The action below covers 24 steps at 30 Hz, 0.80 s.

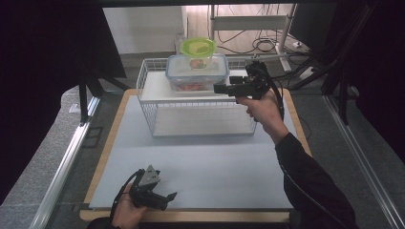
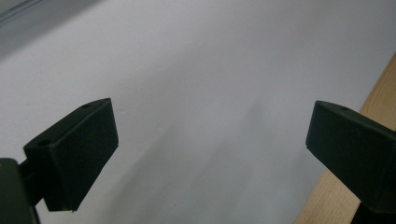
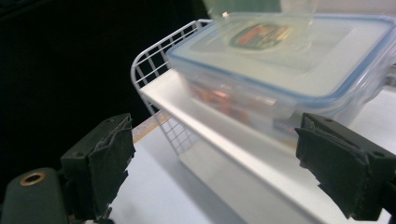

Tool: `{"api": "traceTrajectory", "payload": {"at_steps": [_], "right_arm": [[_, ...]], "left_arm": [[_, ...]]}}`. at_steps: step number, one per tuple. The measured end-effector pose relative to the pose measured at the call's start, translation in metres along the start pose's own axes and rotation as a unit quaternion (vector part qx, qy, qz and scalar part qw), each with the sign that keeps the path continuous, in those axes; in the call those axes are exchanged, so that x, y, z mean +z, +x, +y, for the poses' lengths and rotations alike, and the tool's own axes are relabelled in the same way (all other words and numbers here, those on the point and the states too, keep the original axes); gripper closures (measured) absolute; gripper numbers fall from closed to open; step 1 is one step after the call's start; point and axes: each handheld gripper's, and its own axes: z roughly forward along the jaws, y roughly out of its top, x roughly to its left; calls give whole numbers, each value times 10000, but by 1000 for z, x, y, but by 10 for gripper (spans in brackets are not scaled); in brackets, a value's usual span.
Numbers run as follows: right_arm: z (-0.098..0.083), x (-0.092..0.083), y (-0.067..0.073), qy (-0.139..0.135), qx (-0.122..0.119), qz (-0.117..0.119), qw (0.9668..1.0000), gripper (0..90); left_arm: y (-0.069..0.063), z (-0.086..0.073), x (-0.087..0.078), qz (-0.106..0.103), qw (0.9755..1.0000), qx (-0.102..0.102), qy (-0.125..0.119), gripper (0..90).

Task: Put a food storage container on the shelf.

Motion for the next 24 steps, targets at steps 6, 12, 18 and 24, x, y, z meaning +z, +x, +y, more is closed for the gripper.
{"api": "traceTrajectory", "payload": {"at_steps": [6,12,18,24], "right_arm": [[-17,-5,9,54,-117,37,9999,98],[-47,-10,17,109,-483,-106,9987,72],[-74,-11,21,163,-584,-100,9981,63],[-108,-15,25,329,-860,-211,9955,51]], "left_arm": [[-1,0,-1,-52,10000,10,-72,22],[0,0,-1,-55,9999,-27,-141,19],[0,1,-2,-97,9997,6,-210,17],[-1,1,-3,-148,9994,-17,-318,8]]}}
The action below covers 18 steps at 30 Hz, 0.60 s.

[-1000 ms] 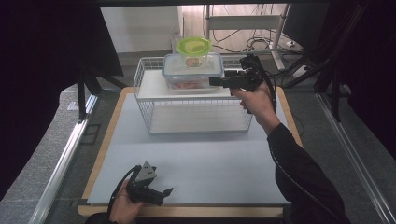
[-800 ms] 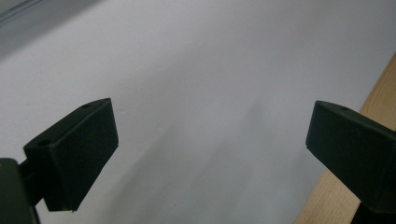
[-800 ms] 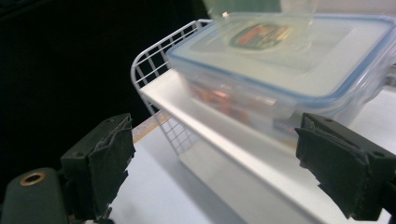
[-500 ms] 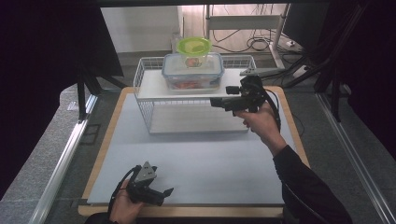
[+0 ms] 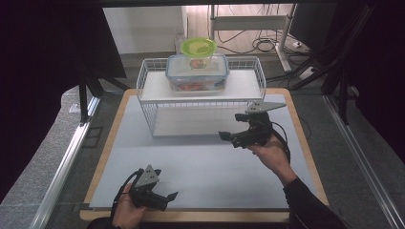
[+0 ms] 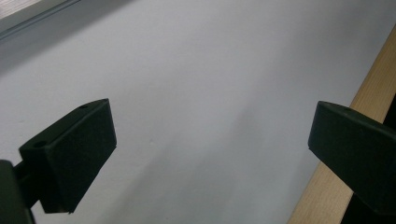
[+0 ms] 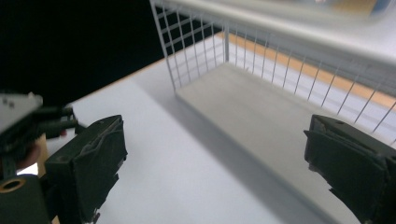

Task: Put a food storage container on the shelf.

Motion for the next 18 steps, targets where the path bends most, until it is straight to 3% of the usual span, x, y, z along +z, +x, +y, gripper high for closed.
{"api": "traceTrajectory", "payload": {"at_steps": [6,12,18], "right_arm": [[-27,1,-2,167,-87,-75,9998,26],[-61,-1,-4,374,-136,-386,9985,18],[-85,-4,-1,445,-208,-538,9973,17]], "left_arm": [[-1,0,0,24,10000,31,-4,8],[-2,0,1,84,9999,124,73,9],[-3,0,2,109,9996,211,126,9]]}}
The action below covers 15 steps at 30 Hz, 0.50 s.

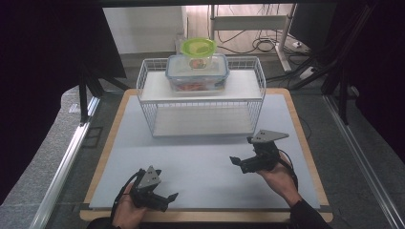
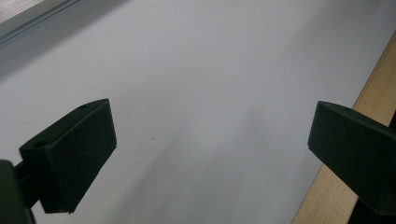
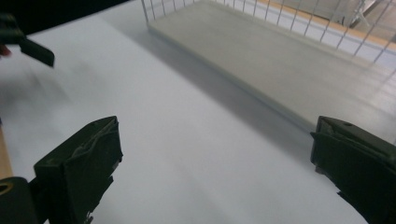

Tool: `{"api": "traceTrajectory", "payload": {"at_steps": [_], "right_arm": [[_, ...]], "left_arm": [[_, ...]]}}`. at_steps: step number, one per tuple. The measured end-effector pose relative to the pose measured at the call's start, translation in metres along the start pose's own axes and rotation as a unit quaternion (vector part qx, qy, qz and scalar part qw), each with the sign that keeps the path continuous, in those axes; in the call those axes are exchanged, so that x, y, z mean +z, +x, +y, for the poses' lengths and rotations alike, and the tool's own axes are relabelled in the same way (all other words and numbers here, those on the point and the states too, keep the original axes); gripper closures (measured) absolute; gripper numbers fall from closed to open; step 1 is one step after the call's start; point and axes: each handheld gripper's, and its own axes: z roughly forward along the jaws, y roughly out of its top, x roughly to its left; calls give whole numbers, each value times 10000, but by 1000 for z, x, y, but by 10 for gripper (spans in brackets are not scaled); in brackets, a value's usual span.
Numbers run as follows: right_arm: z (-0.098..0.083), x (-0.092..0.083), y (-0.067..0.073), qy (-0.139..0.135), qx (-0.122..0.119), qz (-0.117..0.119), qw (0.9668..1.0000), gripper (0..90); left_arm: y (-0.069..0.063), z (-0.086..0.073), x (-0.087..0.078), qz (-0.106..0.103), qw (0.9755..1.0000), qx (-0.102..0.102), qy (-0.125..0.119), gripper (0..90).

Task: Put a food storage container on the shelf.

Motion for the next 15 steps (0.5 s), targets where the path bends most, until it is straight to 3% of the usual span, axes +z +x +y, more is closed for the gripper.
{"api": "traceTrajectory", "payload": {"at_steps": [3,7,9,10,11,15], "right_arm": [[-19,-2,4,63,-104,-229,9997,12],[-35,-2,6,34,-111,-312,9994,12],[-50,4,9,287,14,-288,9992,12],[-50,4,9,287,14,-288,9992,12],[-56,10,11,594,12,-253,9979,12],[-57,14,12,674,-47,-278,9973,12]], "left_arm": [[0,0,0,13,10000,37,16,9],[-1,0,1,40,9999,88,55,10],[-2,0,1,50,9999,112,71,10],[-2,0,1,50,9999,112,71,9],[-2,0,1,50,9999,118,72,10],[-2,1,1,56,9999,117,49,10]]}}
